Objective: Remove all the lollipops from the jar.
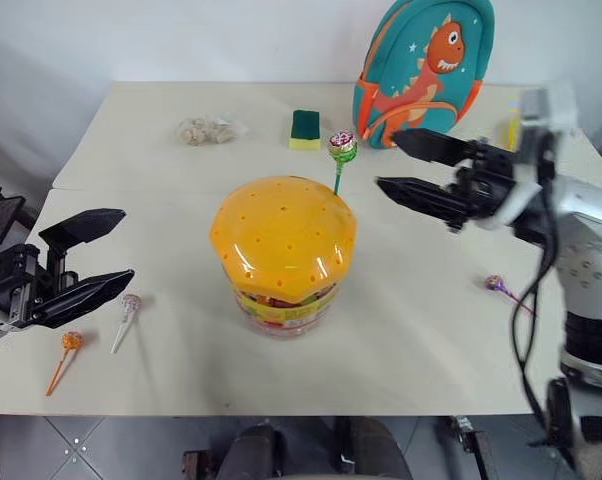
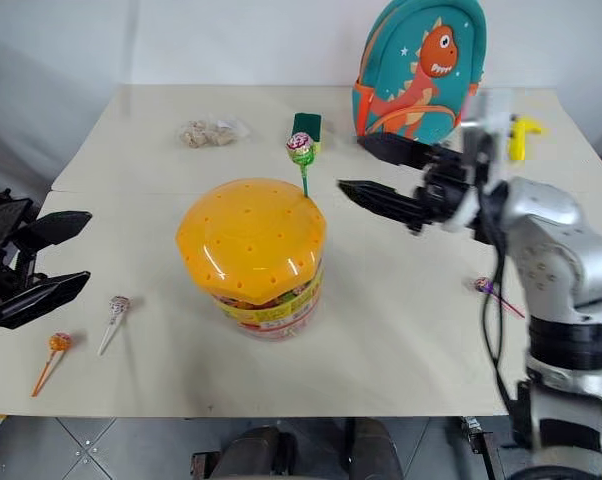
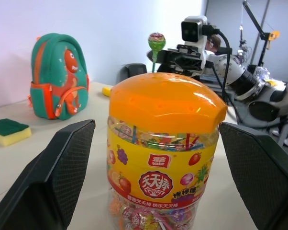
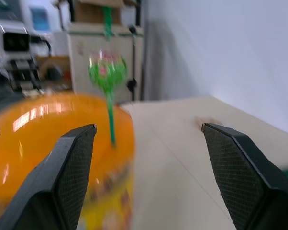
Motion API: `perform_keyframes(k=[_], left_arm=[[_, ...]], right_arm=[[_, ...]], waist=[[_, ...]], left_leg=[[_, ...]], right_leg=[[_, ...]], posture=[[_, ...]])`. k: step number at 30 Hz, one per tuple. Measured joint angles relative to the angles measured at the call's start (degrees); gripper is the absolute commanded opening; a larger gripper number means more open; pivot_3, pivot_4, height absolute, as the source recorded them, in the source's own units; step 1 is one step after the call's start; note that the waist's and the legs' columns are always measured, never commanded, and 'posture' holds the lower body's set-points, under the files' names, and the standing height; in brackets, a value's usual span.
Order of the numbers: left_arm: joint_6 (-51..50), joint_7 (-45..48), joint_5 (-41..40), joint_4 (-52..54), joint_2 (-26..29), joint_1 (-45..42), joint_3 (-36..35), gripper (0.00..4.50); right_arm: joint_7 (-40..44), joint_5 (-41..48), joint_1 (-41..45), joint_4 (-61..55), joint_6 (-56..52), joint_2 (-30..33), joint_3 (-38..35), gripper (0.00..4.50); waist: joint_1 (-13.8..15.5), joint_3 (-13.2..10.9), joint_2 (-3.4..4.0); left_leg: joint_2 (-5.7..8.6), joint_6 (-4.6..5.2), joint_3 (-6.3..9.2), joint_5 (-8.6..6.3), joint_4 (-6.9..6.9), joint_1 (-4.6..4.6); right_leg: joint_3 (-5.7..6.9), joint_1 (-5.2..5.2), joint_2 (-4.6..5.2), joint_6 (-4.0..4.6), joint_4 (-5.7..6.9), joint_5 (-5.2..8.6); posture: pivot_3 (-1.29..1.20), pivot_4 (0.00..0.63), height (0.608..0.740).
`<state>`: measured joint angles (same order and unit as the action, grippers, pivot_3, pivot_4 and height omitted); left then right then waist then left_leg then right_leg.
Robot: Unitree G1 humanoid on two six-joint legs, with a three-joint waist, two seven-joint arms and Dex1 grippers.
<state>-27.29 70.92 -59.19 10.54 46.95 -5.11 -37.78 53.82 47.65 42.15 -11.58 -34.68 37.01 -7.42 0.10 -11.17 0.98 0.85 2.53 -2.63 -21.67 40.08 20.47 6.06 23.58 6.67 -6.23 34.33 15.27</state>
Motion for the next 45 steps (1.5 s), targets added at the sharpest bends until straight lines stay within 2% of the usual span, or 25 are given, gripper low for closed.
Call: perform_keyframes(k=[4,15,20,23,25,28,31,33,36,39,43,45], left_arm=[[-0.14,-0.47,-0.01,0.2,-0.32,0.85,-0.22,4.39],[-0.13,-1.46,-0.48,2.82,-0.96,1.46,-0.47,4.39],[-0.25,-1.94,-1.67,4.76,-1.09,-0.14,0.63,4.39],[-0.32,-1.16,-1.7,5.58,-0.66,-1.1,2.12,4.39],[-0.33,0.04,-1.43,6.75,-0.11,-1.07,3.18,4.39],[0.66,4.21,1.61,7.5,3.6,0.14,4.98,4.39],[1.98,7.5,4.12,7.17,4.33,1.55,6.01,4.39],[2.74,9.43,5.71,6.39,4.87,1.92,6.87,4.39],[4.77,11.82,7.96,4.15,5.03,1.97,7.46,4.39],[6.43,13.26,9.69,2.65,5.02,2.2,7.99,4.39],[6.54,13.27,10.04,3.02,5.02,2.87,8.67,4.39],[5.64,12.36,10.02,4.1,5.02,3.73,8.67,4.39]], right_arm=[[0.13,-0.99,1.98,0.23,-1.56,-2.2,3.65,3.69],[2.24,-2.54,4.66,1.75,-2.72,-3.98,6.89,0.03],[2.93,-1.42,4.95,4.7,-1.13,-5.76,3.9,0.03],[2.96,-0.17,6.65,7.03,-0.94,-3.71,-0.96,0.03],[2.77,0.24,7.14,8.47,-1.54,0.78,-4.53,0.03],[1.86,-4.73,5.23,11.84,-4.46,13.36,-5.72,0.03],[1.22,-10.16,-1.64,13.89,-8.36,23.0,-5.72,0.03],[1.35,-12.37,-9.17,13.96,-10.58,26.74,-6.1,0.03],[1.37,-18.83,-21.03,13.85,-7.68,29.85,-4.67,0.03],[-0.57,-24.85,-28.5,15.52,-4.13,29.6,-2.41,0.03],[-4.05,-29.2,-30.08,21.58,1.58,25.68,-1.98,0.03],[-4.87,-30.95,-30.08,24.01,5.09,24.16,-1.96,0.49]], waist=[[-0.31,0.02,-0.03],[-0.34,0.03,-0.05],[-0.32,0.03,-0.05],[-0.2,0.03,-0.05],[-0.07,0.03,-0.05],[-0.1,0.03,-0.05],[-0.22,0.03,-0.05],[-0.19,0.03,-0.05],[-0.24,0.02,-0.01],[-0.26,0.02,-0.01],[-0.36,0.02,0.0],[-0.35,0.02,0.02]], left_leg=[[0.04,0.06,0.02,-0.03,-0.02,0.04],[0.0,0.04,-0.05,0.0,0.05,0.01],[0.02,0.04,-0.05,0.0,0.04,0.02],[0.09,0.08,-0.04,0.02,0.04,0.03],[0.1,0.1,-0.01,0.01,0.04,0.06],[0.11,0.13,-0.04,-0.01,-0.08,0.09],[0.01,0.09,-0.15,-0.03,-0.15,0.12],[-0.09,0.07,-0.2,-0.04,-0.12,0.13],[-0.11,0.07,-0.49,-0.03,-0.09,-0.04],[-0.1,0.1,-0.76,-0.01,-0.02,-0.19],[-0.1,0.09,-0.86,-0.02,-0.01,-0.28],[-0.13,0.04,-0.76,-0.05,-0.03,-0.24]], right_leg=[[0.06,0.01,-0.03,0.0,-0.04,0.0],[0.03,0.0,-0.05,-0.02,0.03,-0.01],[0.03,0.01,-0.05,-0.02,0.05,-0.01],[0.04,0.01,-0.04,-0.02,0.05,-0.01],[0.05,0.01,-0.02,-0.02,0.04,-0.01],[0.06,0.01,-0.02,-0.02,-0.19,-0.01],[0.06,0.02,-0.08,-0.02,-0.31,-0.01],[0.08,0.02,-0.16,-0.02,-0.31,-0.01],[0.07,0.01,-0.19,-0.03,-0.18,-0.01],[0.02,0.0,-0.16,-0.06,-0.02,-0.03],[-0.15,0.03,-0.09,-0.07,0.04,-0.04],[-0.18,0.05,-0.1,-0.04,0.08,-0.02]], posture=[[0.0,0.15,0.74],[0.0,0.15,0.74],[0.0,0.15,0.74],[0.0,0.15,0.74],[0.0,0.15,0.74],[0.0,0.15,0.74],[0.0,0.15,0.74],[0.0,0.15,0.74],[0.0,0.15,0.74],[0.0,0.15,0.74],[0.0,0.15,0.74],[0.0,0.15,0.74]])
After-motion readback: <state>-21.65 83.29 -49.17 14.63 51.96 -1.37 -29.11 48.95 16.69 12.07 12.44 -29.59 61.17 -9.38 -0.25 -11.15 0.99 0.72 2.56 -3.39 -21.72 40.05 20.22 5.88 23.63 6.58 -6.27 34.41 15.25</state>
